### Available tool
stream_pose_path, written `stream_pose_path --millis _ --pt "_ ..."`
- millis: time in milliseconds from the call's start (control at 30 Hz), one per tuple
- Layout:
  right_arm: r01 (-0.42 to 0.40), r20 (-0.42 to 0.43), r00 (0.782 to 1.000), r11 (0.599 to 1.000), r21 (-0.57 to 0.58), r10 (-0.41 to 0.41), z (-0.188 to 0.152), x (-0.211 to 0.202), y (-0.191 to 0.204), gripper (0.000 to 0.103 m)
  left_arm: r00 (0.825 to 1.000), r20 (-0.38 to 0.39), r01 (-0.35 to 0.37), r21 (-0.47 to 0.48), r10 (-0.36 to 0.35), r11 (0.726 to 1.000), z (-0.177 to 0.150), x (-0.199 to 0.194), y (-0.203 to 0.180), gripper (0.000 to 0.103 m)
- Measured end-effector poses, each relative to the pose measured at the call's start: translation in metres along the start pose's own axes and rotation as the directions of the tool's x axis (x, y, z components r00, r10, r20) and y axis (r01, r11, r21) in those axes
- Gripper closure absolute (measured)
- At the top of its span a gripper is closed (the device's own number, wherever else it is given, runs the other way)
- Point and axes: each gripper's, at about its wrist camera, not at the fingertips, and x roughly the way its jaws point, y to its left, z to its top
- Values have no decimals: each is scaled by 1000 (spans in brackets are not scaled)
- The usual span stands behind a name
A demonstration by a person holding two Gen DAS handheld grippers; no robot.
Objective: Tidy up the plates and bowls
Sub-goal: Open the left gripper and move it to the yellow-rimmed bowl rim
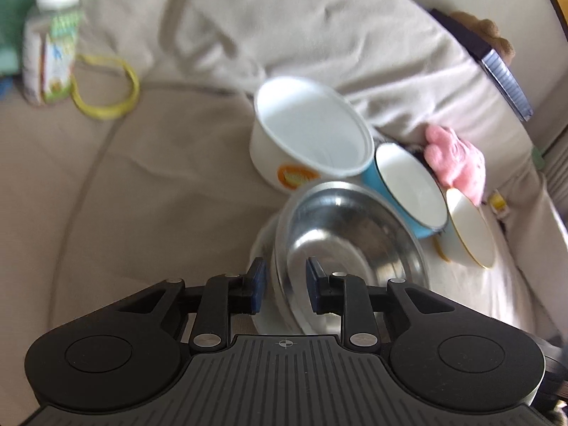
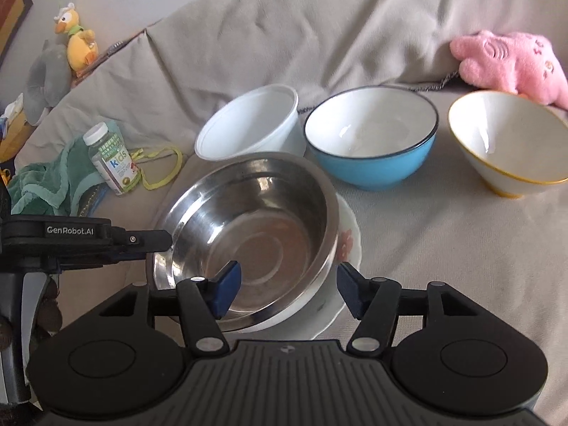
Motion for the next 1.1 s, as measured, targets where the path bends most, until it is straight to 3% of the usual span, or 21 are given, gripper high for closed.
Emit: stream_pose_path --millis 67,167,300,400,500,667,833,867,1100 --pt "2 30 1000 999 34 -3 1 -14 -18 37 998 63 -12 24 11 1000 0 -10 -18 76" --pt "44 58 997 994 102 -50 1 -26 -59 34 994 94 51 89 -60 995 -5 -10 -55 76" --pt "114 71 989 973 200 -130 -5 -39 -114 29 977 50 192 199 -205 961 -21 9 -117 76" --pt "197 79 973 955 223 -219 -12 -48 -150 23 964 3 258 237 -267 937 -36 31 -158 76" --pt "222 52 968 929 296 -247 -18 -50 -189 19 967 -64 256 272 -248 928 -53 55 -192 76" --pt "190 19 976 894 406 -216 -34 -53 -242 16 974 -145 210 313 -172 926 -73 88 -227 76" --pt "120 26 989 909 399 -142 -37 -50 -246 5 974 -174 198 324 -148 925 -69 106 -248 76" --pt "122 20 990 912 391 -141 -37 -48 -244 0 973 -178 198 333 -145 922 -67 109 -254 76" --pt "189 2 979 911 366 -204 -34 -41 -231 0 982 -142 174 415 -125 893 -41 121 -284 76"
